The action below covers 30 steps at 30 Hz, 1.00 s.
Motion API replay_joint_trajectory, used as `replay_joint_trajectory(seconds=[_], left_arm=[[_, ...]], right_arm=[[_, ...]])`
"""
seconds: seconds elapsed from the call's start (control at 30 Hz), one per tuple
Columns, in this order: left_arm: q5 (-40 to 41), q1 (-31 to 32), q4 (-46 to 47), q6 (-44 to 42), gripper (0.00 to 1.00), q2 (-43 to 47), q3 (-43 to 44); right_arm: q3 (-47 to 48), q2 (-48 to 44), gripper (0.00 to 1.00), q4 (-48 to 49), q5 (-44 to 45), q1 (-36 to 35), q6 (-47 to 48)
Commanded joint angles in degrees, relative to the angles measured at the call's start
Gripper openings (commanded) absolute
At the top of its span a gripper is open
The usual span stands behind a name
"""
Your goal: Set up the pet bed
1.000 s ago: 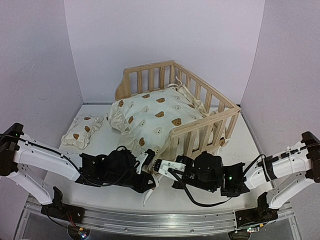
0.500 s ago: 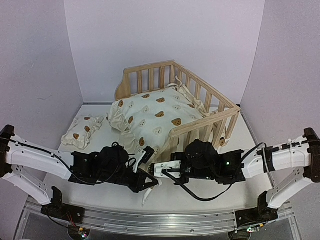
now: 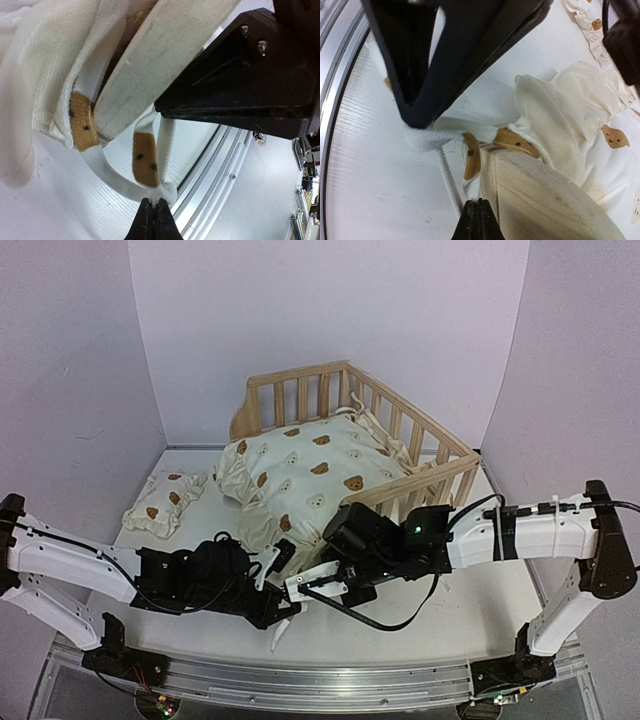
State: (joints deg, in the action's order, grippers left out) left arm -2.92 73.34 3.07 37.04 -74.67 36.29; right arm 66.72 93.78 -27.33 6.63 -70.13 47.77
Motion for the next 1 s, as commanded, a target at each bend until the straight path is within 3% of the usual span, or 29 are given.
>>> replay_joint_trajectory(seconds=[0.0, 0.23, 0.4, 0.63, 0.97], left_arm=[[1.5, 0.4, 2.0, 0.4, 0.00, 4.8, -1.1], [2.4, 0.4, 2.9, 1.4, 0.00, 4.0, -1.4], [6.6, 0.3, 3.6, 2.9, 0.00, 4.1, -0.2], [9.1, 0.3, 4.4, 1.3, 0.00, 8.0, -0.8], [16.7, -0.3, 3.0, 2.9, 0.00, 6.2, 2.0]], right_arm=[[1.9, 0.8, 0.01, -8.1, -2.0, 1.3, -2.1], [2.1, -0.9, 0.01, -8.6, -6.0, 4.0, -5.2], [5.5, 1.7, 0.02, -14.1, -12.3, 5.9, -7.0], [6.6, 4.7, 0.02, -14.1, -19.1, 8.5, -9.5], [9.0, 9.3, 0.04, -12.2, -30.1, 12.0, -12.0]])
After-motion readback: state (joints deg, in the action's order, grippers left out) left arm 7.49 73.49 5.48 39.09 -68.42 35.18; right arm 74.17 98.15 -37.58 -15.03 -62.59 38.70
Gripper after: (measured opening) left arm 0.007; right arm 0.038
